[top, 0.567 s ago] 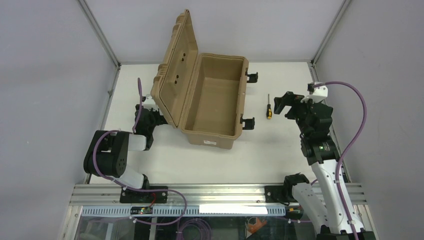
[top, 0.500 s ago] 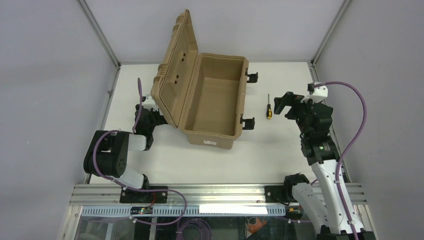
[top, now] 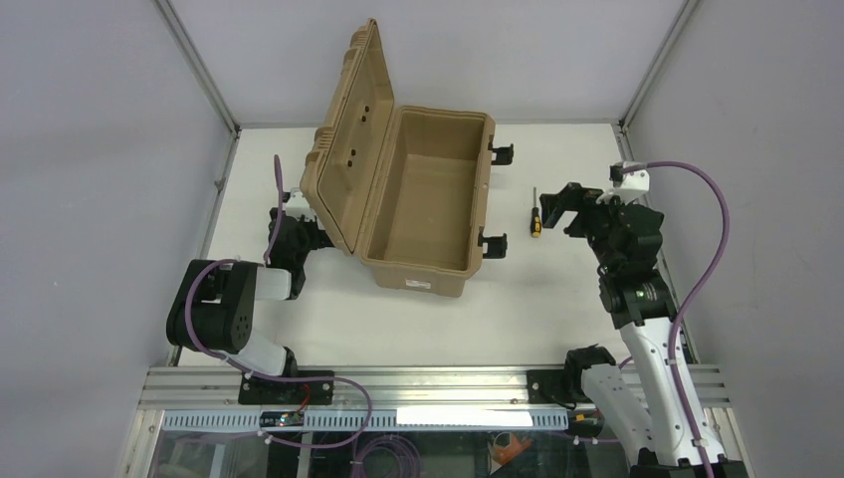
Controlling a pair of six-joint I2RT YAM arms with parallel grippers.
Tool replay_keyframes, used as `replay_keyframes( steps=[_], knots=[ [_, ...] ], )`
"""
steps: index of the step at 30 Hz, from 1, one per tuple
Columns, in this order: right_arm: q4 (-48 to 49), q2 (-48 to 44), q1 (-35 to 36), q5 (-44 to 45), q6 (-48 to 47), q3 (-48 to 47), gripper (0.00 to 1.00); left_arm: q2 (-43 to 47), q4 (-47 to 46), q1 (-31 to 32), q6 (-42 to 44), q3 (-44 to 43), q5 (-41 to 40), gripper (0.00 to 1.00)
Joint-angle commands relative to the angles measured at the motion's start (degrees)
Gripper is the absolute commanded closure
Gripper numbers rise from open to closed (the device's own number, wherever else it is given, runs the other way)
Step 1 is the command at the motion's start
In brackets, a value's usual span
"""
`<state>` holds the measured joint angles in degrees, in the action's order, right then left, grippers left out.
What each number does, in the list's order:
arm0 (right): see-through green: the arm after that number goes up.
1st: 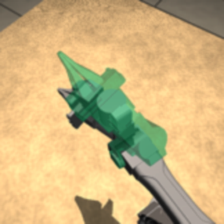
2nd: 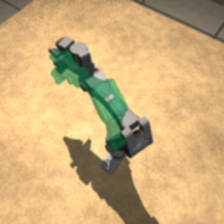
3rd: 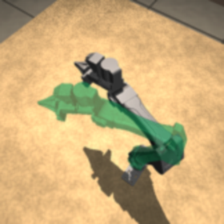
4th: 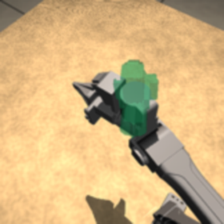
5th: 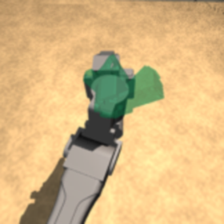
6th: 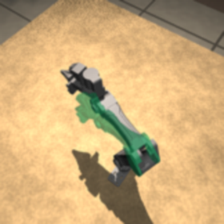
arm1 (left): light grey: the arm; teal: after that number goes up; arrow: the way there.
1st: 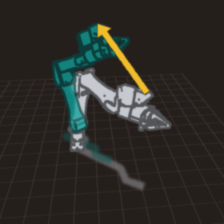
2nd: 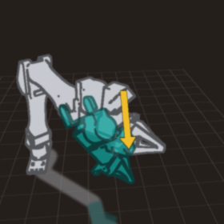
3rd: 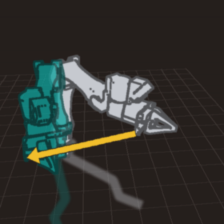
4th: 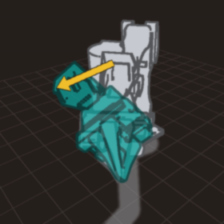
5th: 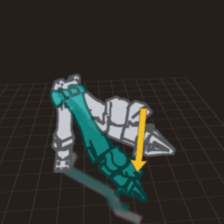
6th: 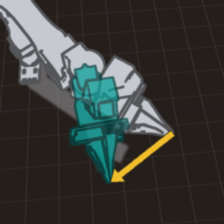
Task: Put the screwdriver in the bin
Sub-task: Pick up the screwdriver from the center of the board.
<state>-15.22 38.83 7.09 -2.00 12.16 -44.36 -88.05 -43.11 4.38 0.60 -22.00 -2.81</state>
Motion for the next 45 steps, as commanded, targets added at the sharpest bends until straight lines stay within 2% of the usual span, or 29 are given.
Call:
replay_keyframes(
  steps=[1,7,12,26,34,45],
  knots=[
    [2.53,0.62,-0.15,-4.30,1.00,-4.78,0.01,1.74,-2.94,-0.60,-0.43,0.05,0.95,0.01],
    [-3.99,6.03,-0.15,-5.00,-0.25,-14.33,0.01,1.79,-2.94,-0.60,-0.44,0.11,0.91,0.01],
    [-9.82,12.83,-0.15,-1.65,-1.29,-24.43,0.01,1.75,-2.94,-0.59,-0.44,0.11,0.95,0.01],
    [-31.18,38.81,-0.20,7.47,-3.01,-52.48,0.01,1.74,-2.99,-0.60,-0.45,0.09,0.93,0.01],
    [-36.04,49.74,-0.33,8.69,-1.34,-56.29,0.01,1.74,-2.94,-0.60,-0.46,0.08,0.95,0.01],
    [-32.26,59.47,-1.22,5.48,-0.87,-49.10,0.01,1.74,-2.96,-0.59,-0.45,0.10,0.97,0.01]
  ],
)
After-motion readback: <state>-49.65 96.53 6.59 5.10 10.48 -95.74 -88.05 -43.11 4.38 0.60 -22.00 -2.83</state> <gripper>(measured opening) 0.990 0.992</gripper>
